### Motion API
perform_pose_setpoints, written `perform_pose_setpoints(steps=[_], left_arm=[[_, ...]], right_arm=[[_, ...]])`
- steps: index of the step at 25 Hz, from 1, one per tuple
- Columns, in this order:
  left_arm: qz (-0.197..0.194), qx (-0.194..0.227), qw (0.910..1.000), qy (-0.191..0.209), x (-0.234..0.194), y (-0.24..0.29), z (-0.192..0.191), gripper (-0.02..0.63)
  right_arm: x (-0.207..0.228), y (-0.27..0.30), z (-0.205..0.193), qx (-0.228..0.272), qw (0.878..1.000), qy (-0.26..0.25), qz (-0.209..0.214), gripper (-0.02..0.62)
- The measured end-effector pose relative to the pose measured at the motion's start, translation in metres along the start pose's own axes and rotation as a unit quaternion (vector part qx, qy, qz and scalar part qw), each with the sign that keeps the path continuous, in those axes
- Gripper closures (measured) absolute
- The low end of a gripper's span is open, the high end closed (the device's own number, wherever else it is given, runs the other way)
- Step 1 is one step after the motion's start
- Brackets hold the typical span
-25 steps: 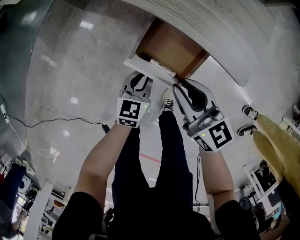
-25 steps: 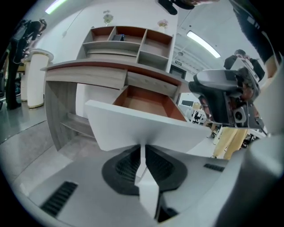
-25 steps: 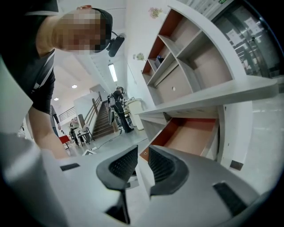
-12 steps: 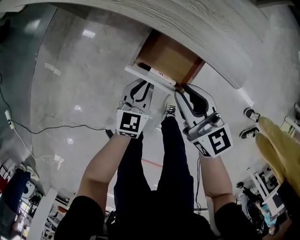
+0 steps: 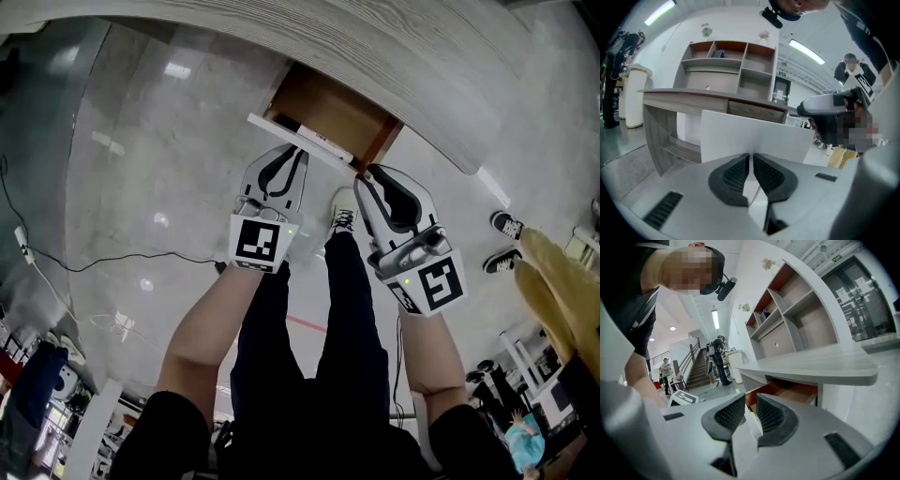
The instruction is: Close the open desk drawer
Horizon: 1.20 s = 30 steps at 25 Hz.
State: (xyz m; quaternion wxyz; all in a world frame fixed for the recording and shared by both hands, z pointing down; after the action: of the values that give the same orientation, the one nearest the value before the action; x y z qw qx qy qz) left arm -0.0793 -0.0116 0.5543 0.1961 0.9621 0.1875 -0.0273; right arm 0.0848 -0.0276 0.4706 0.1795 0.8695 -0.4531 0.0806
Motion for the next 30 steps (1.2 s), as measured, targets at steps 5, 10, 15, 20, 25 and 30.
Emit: perform_pose_setpoints(steps=[5, 10, 15, 20, 25, 30], left_arm=[[-0.003, -0.014, 0.9999, -0.001, 0.001, 0.022, 0.01, 0.568], [-0.003, -0.016, 0.9998, -0.005, -0.001, 0.033, 0.012, 0.568], [-0.011, -0.013, 0.9998, 0.005, -0.005, 0.042, 0.019, 0.568], [-0.02, -0.014, 0.9997, 0.009, -0.001, 0.057, 0.024, 0.568], [-0.016, -0.012, 0.9998, -0.001, -0.006, 0.073, 0.03, 0.569], [-0.007, -0.01, 0.9999, 0.0, -0.01, 0.083, 0.032, 0.568]], right_arm=[[0.012, -0.001, 0.005, 0.0, 1.0, 0.003, -0.007, 0.512], [0.011, -0.001, 0.001, -0.003, 1.0, 0.006, -0.014, 0.512], [0.006, 0.0, 0.003, 0.001, 1.0, 0.007, -0.017, 0.512], [0.014, -0.001, 0.002, 0.004, 1.0, 0.013, -0.02, 0.512], [0.017, -0.002, 0.0, 0.003, 1.0, 0.019, -0.021, 0.512], [0.024, -0.004, -0.002, 0.003, 0.999, 0.024, -0.023, 0.512]])
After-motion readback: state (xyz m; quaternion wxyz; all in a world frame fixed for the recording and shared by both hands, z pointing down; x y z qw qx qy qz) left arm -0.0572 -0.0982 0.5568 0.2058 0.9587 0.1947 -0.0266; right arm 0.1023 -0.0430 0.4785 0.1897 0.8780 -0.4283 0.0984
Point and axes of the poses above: the fingertips, and each gripper's own axes: y forward along the fingers, x to its right, z out of its top, the point moved 7 cm from there along -y, backward along the fingers
